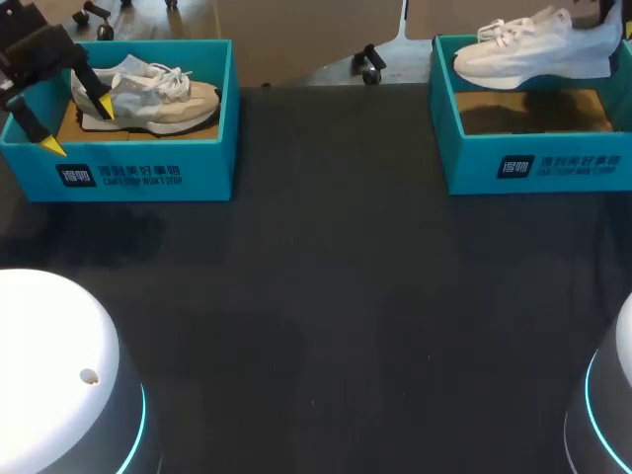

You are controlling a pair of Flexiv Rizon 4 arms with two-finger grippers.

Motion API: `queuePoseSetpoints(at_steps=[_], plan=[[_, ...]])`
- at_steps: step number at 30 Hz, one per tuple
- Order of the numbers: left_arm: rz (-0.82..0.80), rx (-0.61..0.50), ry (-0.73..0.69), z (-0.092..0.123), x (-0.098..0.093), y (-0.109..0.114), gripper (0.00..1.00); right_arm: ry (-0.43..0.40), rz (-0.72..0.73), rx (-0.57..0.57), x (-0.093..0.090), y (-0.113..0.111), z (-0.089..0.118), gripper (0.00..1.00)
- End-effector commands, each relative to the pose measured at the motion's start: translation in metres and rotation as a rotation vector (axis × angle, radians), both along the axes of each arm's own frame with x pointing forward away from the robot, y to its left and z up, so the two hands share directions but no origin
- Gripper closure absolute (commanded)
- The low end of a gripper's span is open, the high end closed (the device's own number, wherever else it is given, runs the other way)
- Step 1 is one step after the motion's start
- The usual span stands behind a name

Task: Take the shoe out of the shoebox, open the shoe tongue, remove and reinsert the insole, then place the shoe into the shoebox

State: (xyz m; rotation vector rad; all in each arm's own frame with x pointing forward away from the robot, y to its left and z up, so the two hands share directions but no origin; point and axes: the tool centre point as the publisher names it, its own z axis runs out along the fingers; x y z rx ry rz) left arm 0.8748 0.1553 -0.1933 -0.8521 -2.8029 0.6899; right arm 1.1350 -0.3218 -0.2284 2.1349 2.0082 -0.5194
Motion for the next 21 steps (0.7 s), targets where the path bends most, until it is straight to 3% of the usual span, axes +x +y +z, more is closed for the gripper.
queuePoseSetpoints(at_steps=[1,12,21], plan=[[-0.001,0.002,-0.001,0.000,0.000,0.000,0.00,-0.193,0.075,-0.004,-0.013,-0.007,-0.010,1.00],[-0.001,0.002,-0.001,0.000,0.000,0.000,0.00,-0.225,0.030,0.043,-0.030,-0.020,-0.024,1.00],[-0.001,0.002,-0.001,0.000,0.000,0.000,0.00,-0.225,0.030,0.043,-0.030,-0.020,-0.024,1.00]])
